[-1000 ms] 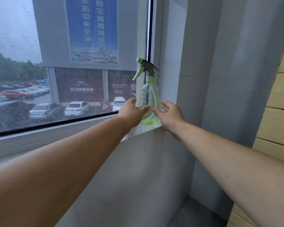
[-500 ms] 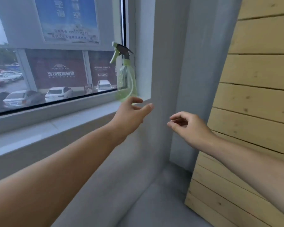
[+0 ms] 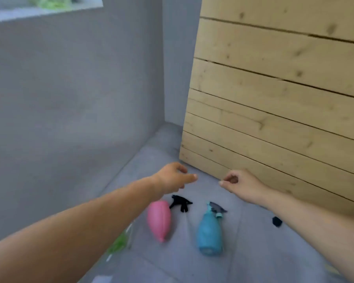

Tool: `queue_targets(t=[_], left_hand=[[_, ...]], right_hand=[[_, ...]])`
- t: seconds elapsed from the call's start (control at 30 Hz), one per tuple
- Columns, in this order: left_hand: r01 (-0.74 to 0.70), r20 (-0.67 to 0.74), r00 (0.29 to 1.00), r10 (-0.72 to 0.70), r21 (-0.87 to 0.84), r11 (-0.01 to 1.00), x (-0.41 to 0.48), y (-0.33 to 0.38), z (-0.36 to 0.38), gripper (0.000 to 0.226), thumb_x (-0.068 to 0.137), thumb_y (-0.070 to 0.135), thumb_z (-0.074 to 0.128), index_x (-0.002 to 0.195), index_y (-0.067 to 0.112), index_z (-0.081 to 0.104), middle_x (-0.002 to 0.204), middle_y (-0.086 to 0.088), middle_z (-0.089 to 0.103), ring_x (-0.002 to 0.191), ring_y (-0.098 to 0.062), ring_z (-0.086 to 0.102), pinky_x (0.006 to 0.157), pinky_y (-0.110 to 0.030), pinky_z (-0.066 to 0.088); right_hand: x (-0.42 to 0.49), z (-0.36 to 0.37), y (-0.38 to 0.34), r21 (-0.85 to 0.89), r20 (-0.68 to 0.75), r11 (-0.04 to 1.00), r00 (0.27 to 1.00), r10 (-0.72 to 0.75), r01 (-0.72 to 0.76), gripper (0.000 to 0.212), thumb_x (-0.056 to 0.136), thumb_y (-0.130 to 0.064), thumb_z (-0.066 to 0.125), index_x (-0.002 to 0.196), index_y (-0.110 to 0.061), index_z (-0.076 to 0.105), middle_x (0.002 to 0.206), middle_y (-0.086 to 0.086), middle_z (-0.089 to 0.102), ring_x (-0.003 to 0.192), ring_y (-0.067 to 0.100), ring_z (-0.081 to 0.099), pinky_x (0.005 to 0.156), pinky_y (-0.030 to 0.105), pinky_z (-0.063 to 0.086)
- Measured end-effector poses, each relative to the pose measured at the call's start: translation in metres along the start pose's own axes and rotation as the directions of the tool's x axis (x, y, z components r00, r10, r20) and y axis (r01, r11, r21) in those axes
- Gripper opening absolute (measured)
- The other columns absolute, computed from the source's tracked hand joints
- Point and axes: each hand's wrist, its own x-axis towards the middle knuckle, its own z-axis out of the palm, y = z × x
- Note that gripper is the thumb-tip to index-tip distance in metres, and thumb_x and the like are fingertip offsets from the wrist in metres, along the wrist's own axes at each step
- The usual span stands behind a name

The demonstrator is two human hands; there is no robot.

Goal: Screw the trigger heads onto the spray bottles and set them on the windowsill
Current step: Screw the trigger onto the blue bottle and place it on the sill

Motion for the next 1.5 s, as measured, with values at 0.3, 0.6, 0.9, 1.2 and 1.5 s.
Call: queue_targets(t=[0.3,0.6,0.9,1.2,1.5], left_hand=[[0.157,0.066,0.984,-0.165,0.111,0.981,0.069,-0.083,0.116,0.066,0.083,0.044,0.08,0.137,0.014,0.055,0.131,-0.01,0.062,0.11,-0.024,0.064,0.098,-0.036,0.054],[0.273,0.062,0.954,-0.293,0.225,0.935,0.101,-0.116,0.173,0.072,0.083,0.049,0.078,0.137,0.011,0.048,0.136,-0.011,0.06,0.121,-0.029,0.061,0.089,-0.035,0.05],[0.368,0.114,0.917,-0.383,0.133,0.92,0.11,-0.131,0.191,0.083,0.077,0.056,0.08,0.139,0.011,0.048,0.136,-0.009,0.059,0.122,-0.028,0.061,0.097,-0.039,0.054],[0.34,0.18,0.932,-0.314,-0.139,0.93,0.086,-0.117,0.171,0.06,0.079,0.041,0.085,0.119,0.02,0.045,0.12,-0.003,0.061,0.107,-0.023,0.067,0.087,-0.037,0.06],[0.086,0.095,0.992,-0.083,-0.027,0.996,0.009,-0.065,0.06,0.083,0.067,0.044,0.09,0.138,0.024,0.052,0.117,0.003,0.067,0.104,-0.018,0.07,0.09,-0.037,0.061]], right_hand=[[0.043,0.068,0.119,0.087,0.111,0.933,0.934,0.34,-0.35,0.021,0.083,-0.034,0.073,0.088,-0.014,0.067,0.079,0.0,0.06,0.082,0.022,0.058,0.069,0.029,0.044],[0.088,0.125,0.161,0.197,0.019,0.883,0.902,0.432,-0.426,0.055,0.073,-0.041,0.081,0.115,-0.009,0.065,0.116,0.013,0.066,0.105,0.028,0.065,0.093,0.033,0.052],[0.101,0.147,0.166,0.186,0.045,0.855,0.874,0.485,-0.484,0.04,0.063,-0.037,0.088,0.087,-0.011,0.07,0.089,0.008,0.071,0.085,0.025,0.068,0.076,0.033,0.056],[0.093,0.108,0.148,0.439,0.231,0.756,0.874,0.427,-0.485,0.017,0.081,-0.01,0.077,0.093,-0.006,0.065,0.091,0.015,0.07,0.079,0.024,0.068,0.081,0.038,0.059],[0.062,0.022,0.039,0.494,0.152,0.823,0.96,0.237,-0.281,0.014,0.087,-0.011,0.071,0.092,-0.008,0.059,0.109,0.023,0.071,0.09,0.026,0.069,0.078,0.037,0.06]])
